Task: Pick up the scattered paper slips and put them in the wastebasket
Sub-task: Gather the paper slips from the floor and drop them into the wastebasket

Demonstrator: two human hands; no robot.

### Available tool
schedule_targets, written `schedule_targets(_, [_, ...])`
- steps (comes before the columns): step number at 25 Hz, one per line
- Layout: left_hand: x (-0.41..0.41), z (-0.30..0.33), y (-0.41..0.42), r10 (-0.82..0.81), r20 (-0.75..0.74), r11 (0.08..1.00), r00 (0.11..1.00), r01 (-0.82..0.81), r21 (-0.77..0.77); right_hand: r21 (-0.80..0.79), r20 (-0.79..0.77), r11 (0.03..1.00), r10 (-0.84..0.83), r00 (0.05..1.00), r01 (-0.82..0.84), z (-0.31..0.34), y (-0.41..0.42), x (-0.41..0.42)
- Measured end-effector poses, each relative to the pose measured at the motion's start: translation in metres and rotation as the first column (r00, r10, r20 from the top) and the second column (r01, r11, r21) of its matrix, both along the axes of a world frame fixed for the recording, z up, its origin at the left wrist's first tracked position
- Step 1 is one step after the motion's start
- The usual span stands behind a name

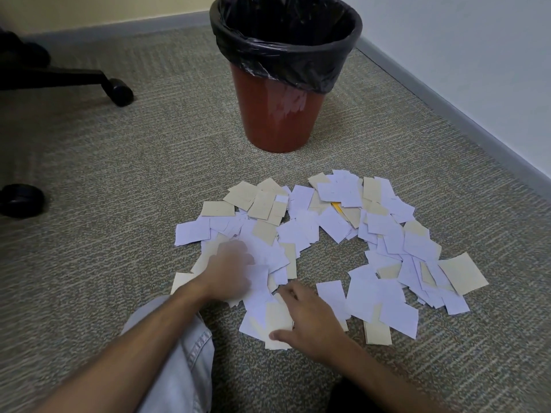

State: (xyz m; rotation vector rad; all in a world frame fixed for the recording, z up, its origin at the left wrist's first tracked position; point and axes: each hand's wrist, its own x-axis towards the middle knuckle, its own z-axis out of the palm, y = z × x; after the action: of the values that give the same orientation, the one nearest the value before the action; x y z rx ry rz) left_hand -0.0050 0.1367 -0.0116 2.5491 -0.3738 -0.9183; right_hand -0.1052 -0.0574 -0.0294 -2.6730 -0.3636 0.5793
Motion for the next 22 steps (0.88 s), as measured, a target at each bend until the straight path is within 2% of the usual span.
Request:
schedule_targets(3, [-0.003,-0.005,-0.003,-0.058,0.040,0.998,0.997,0.060,-0.034,-0.061,0.025,0.998,-0.019,1.000,0.020,-0.003,0.008,-0.005])
schedule_targets(7, [-0.006,-0.006,-0.010,-0.074,0.089,0.997,0.993,0.075,-0.012,-0.056,-0.020,0.995,-0.088,0.996,0.087,-0.005,0.014,-0.002])
schedule_targets(14, [-0.002,-0.006,-0.006,0.053,0.067,0.997,0.996,-0.048,-0.066,-0.014,-0.100,0.990,-0.144,0.985,0.143,0.005,0.017,0.005])
schedule_targets(18, [0.009,-0.013,0.006,0.075,-0.041,0.997,0.996,-0.075,0.008,0.091,-0.266,0.965,-0.215,0.940,0.246,-0.006,0.008,0.009])
schedule_targets(20, [0.016,-0.009,0.011,0.105,-0.082,0.994,0.991,-0.107,-0.021,0.172,-0.342,0.937,-0.232,0.911,0.303,-0.008,-0.002,0.014])
schedule_targets(22, [0.024,-0.001,0.012,0.187,-0.069,0.975,0.980,-0.193,-0.113,0.295,-0.390,0.886,-0.231,0.891,0.359,-0.004,-0.017,0.023])
